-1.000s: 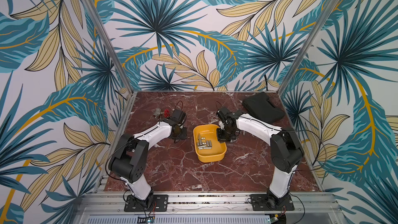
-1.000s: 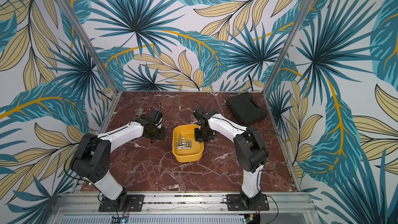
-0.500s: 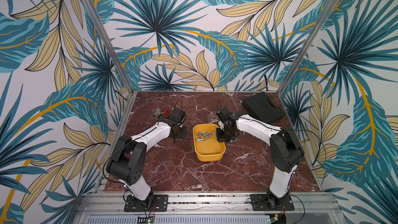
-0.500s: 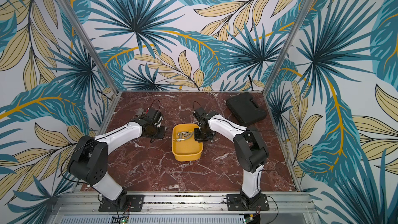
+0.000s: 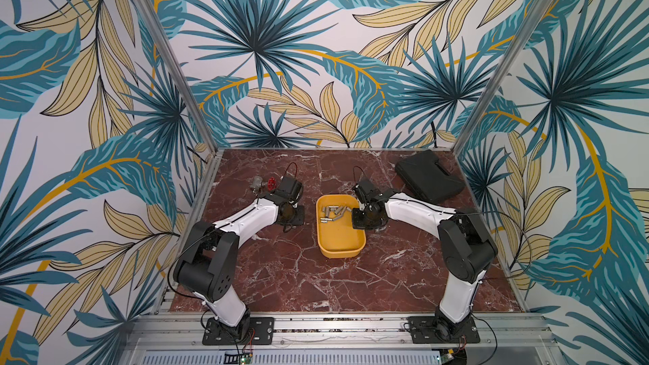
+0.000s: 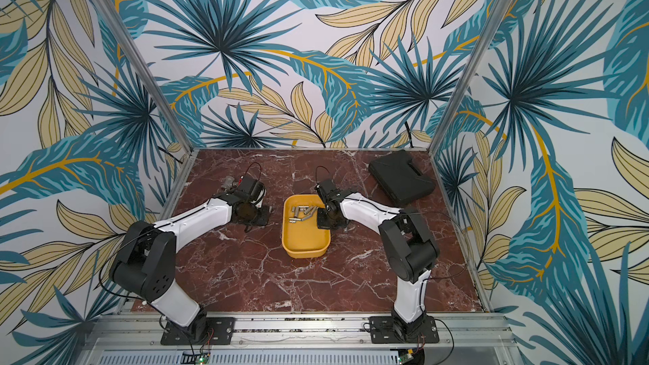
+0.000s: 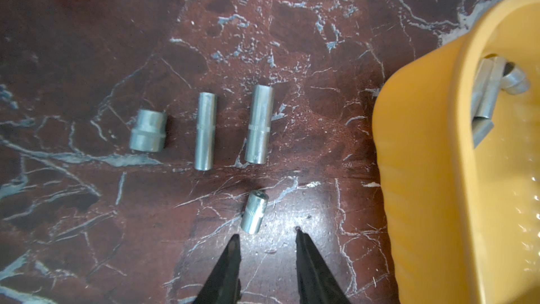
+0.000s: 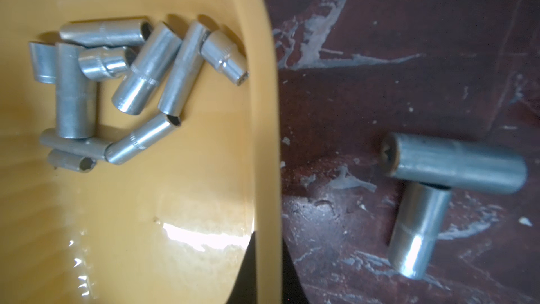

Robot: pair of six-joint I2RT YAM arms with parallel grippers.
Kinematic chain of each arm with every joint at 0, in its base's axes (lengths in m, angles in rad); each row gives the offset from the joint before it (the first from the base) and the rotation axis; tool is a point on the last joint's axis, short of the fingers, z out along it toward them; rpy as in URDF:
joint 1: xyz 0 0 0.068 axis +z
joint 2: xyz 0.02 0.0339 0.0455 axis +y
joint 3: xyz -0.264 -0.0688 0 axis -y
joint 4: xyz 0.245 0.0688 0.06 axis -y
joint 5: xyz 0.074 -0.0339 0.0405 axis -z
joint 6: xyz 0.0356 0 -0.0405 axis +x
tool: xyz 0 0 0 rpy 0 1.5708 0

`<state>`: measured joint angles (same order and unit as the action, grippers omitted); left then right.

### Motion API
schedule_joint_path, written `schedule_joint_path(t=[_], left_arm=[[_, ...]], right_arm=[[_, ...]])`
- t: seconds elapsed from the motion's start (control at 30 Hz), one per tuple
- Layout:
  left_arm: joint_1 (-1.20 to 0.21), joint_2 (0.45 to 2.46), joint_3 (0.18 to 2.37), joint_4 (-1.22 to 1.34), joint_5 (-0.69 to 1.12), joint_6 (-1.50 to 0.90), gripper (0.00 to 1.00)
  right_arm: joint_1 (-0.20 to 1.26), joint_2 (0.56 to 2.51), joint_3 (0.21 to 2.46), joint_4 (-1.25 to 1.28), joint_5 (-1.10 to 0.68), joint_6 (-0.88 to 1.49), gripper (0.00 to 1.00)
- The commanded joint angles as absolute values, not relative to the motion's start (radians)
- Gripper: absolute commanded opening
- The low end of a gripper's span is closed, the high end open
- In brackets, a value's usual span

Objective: Take out the socket from the storage box
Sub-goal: Adjust the storage box at the center of the board.

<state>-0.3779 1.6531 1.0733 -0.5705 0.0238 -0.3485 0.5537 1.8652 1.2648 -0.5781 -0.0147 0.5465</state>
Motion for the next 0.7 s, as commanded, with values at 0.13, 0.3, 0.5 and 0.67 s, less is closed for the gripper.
schedule_joint_path(t=[0.13, 0.3, 0.5, 0.67], left_arm=[[-0.37, 1.647, 1.08, -0.581, 0.036, -0.339, 0.35], [-0.37, 1.657, 1.104, -0.599, 0.041, -0.331, 0.35], [-0.37, 1.651, 1.112, -0.603, 0.041, -0.334, 0.35], [-0.371, 1.651, 1.121, -0.615, 0.032, -0.328, 0.35]], right_arm=[[0.558, 1.885, 1.227, -0.596, 0.036, 0.584, 0.09], [0.559, 1.88, 1.246, -0.629, 0.019, 0.56, 0.21], [0.559, 1.814, 1.281, -0.682, 0.031, 0.524, 0.35], [0.558, 1.771, 1.377, -0.743, 0.049, 0.474, 0.38]])
